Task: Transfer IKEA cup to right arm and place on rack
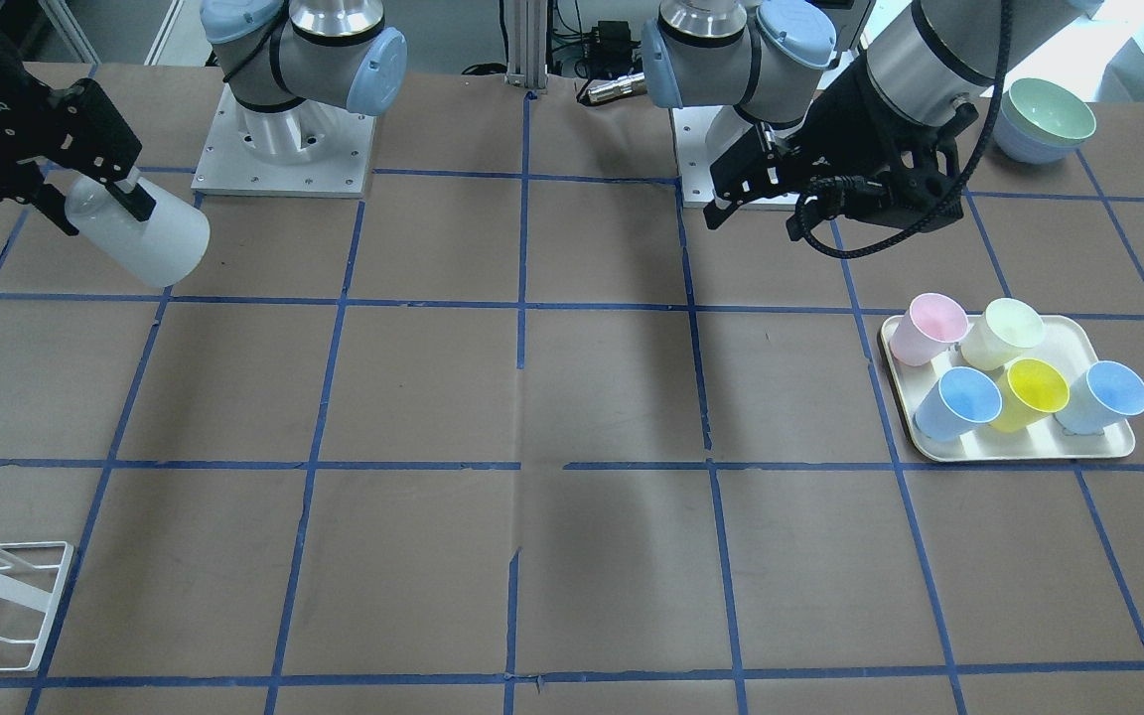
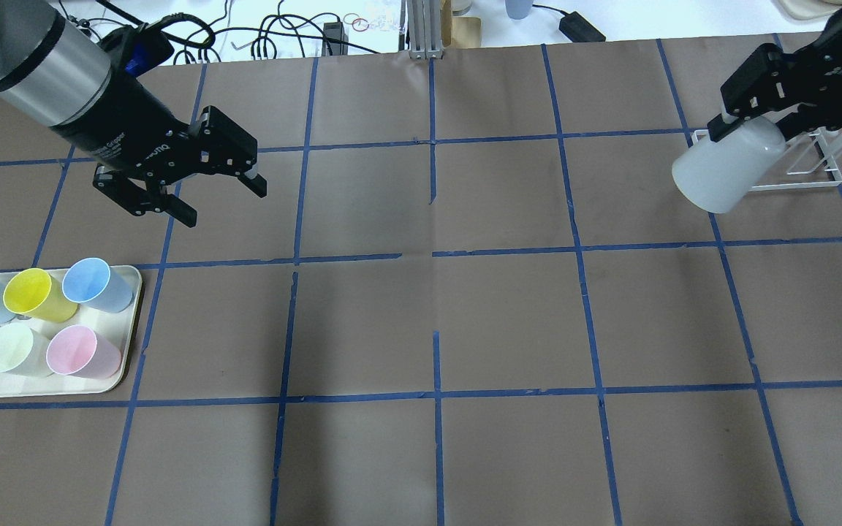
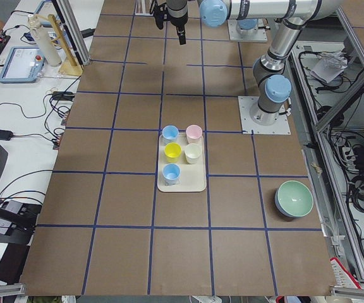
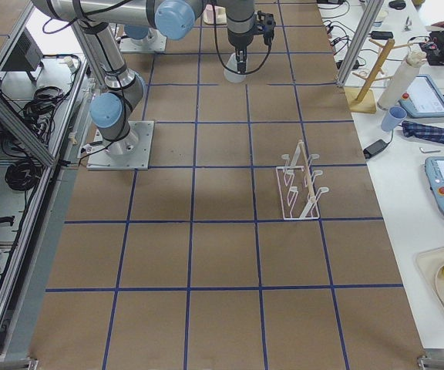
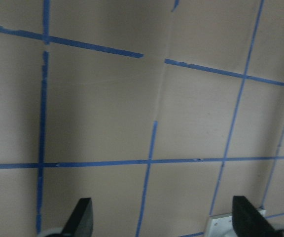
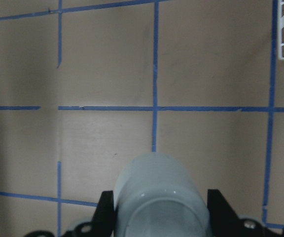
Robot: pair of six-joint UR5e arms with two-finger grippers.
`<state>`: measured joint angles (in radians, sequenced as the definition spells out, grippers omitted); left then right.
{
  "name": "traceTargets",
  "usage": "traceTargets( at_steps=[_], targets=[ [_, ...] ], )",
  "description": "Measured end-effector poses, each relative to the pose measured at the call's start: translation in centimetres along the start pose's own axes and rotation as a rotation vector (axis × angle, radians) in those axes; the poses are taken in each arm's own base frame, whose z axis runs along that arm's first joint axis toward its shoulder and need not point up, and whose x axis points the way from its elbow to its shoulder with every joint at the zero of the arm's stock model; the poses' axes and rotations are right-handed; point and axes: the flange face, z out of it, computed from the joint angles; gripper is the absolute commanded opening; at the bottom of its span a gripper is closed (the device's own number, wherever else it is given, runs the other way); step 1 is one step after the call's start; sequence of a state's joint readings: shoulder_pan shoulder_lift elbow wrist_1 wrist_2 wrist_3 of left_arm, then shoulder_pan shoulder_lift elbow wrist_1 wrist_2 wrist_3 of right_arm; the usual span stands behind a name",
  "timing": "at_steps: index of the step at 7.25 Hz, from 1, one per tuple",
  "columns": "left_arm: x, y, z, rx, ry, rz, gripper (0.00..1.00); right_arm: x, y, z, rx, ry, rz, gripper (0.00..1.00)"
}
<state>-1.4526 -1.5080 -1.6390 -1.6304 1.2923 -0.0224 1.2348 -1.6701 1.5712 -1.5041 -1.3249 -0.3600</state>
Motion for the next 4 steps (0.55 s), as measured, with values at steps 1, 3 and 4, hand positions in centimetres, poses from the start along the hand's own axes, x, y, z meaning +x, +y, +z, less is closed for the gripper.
traceTargets(
  at_steps=[1, 3, 4],
  targets=[
    [0.0, -0.5, -0.2, 0.062, -0.064, 0.003, 1.00, 0.9, -0.4, -0.1, 0.020, 0.080, -0.060, 0.00],
    [1.5, -0.6, -0.4, 0.159, -0.132, -0.026, 1.00, 3.0, -2.1, 0.5, 0.039, 0.206, -0.131, 0.00],
    [2.2, -0.4, -0.4, 0.186, -0.164, -0.034, 1.00, 4.3, -3.5, 1.5, 0.045, 0.238, -0.145, 0.00]
  ],
)
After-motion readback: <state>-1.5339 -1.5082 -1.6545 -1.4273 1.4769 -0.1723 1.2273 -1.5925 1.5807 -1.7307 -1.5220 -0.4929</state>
